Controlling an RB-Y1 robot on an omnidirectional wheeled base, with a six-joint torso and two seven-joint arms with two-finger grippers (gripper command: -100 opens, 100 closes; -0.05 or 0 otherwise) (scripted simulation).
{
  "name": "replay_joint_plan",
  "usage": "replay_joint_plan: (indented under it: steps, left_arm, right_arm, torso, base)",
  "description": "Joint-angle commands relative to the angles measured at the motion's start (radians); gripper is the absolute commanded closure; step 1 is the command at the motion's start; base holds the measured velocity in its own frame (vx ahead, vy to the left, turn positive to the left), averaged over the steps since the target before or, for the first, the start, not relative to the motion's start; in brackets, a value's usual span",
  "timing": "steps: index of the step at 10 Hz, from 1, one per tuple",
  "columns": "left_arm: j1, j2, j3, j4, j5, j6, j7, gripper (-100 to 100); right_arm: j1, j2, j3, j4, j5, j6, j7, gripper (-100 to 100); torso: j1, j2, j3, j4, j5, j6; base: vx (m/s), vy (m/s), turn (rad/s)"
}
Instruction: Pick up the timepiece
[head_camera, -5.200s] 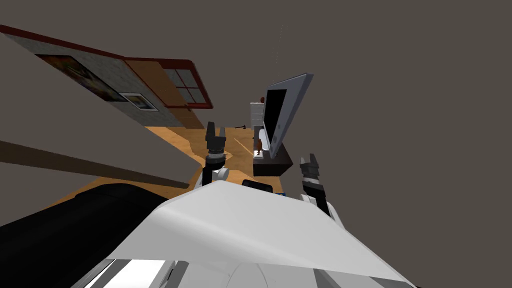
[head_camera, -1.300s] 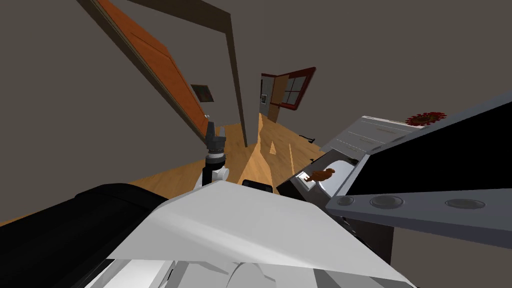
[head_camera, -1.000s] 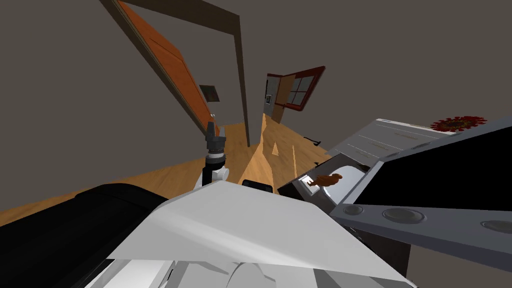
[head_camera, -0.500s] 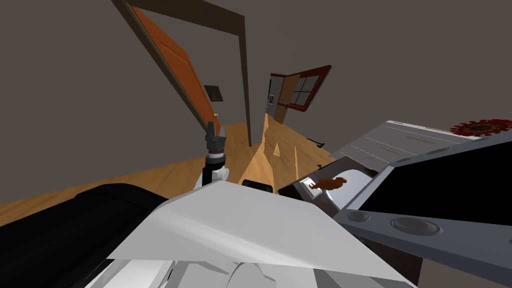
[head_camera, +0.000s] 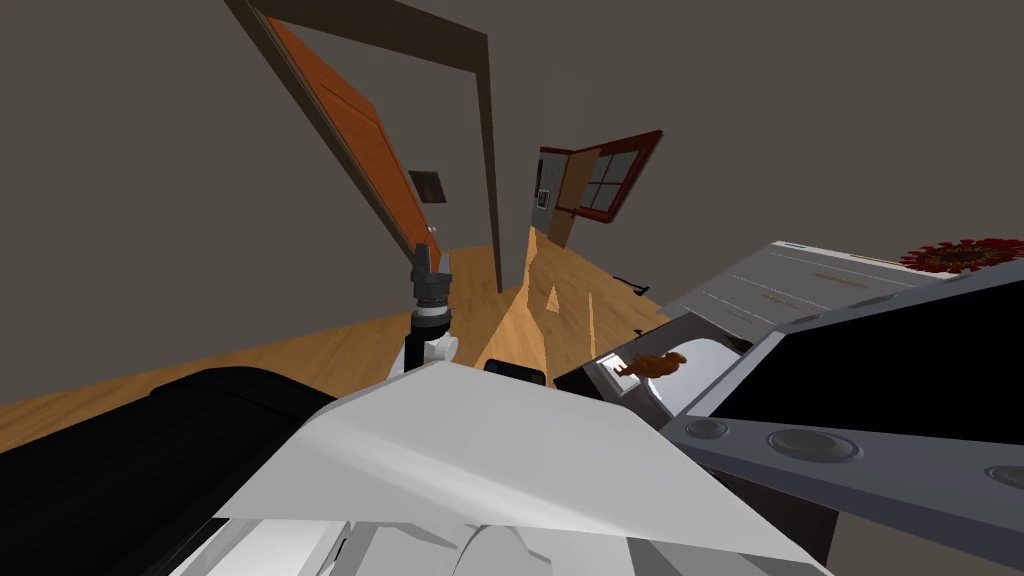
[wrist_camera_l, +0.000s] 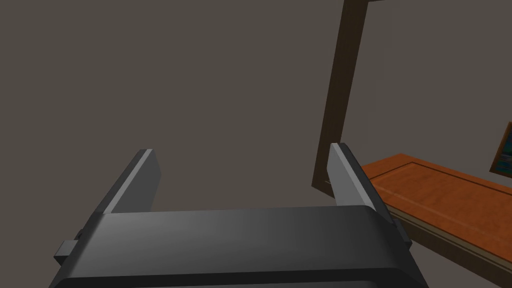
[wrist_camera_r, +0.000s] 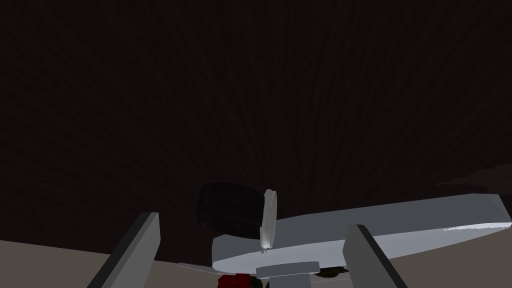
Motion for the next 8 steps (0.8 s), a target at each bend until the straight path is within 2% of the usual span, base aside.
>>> replay_joint_plan:
  steps: [1,5,6,7,8]
  left_arm:
    - [0.0,0.0,0.0,0.0,0.0,0.0,0.0,0]
    - [0.0,0.0,0.0,0.0,0.0,0.0,0.0,0]
    - [0.0,0.0,0.0,0.0,0.0,0.0,0.0,0]
    - [0.0,0.0,0.0,0.0,0.0,0.0,0.0,0]
    - [0.0,0.0,0.0,0.0,0.0,0.0,0.0,0]
  right_arm:
    - [0.0,0.0,0.0,0.0,0.0,0.0,0.0,100]
    - [0.001,0.0,0.001,0.0,0.001,0.0,0.001,100]
    - [0.0,0.0,0.001,0.0,0.001,0.0,0.001,0]
    - [0.026,-0.018,0.012,-0.029,-0.019,0.003,-0.008,100]
    - [0.044,-0.03,0.018,-0.049,-0.03,0.007,-0.012,100]
  torso:
    - [0.0,0.0,0.0,0.0,0.0,0.0]
    - [0.0,0.0,0.0,0.0,0.0,0.001]
    - [0.0,0.0,0.0,0.0,0.0,0.0]
    - [0.0,0.0,0.0,0.0,0.0,0.0]
    - [0.001,0.0,0.0,0.0,0.0,0.001]
  base:
    - [0.0,0.0,0.0]
    - [0.0,0.0,0.0]
    - [0.0,0.0,0.0]
    - [0.007,0.025,-0.01]
    - [0.018,0.047,-0.024]
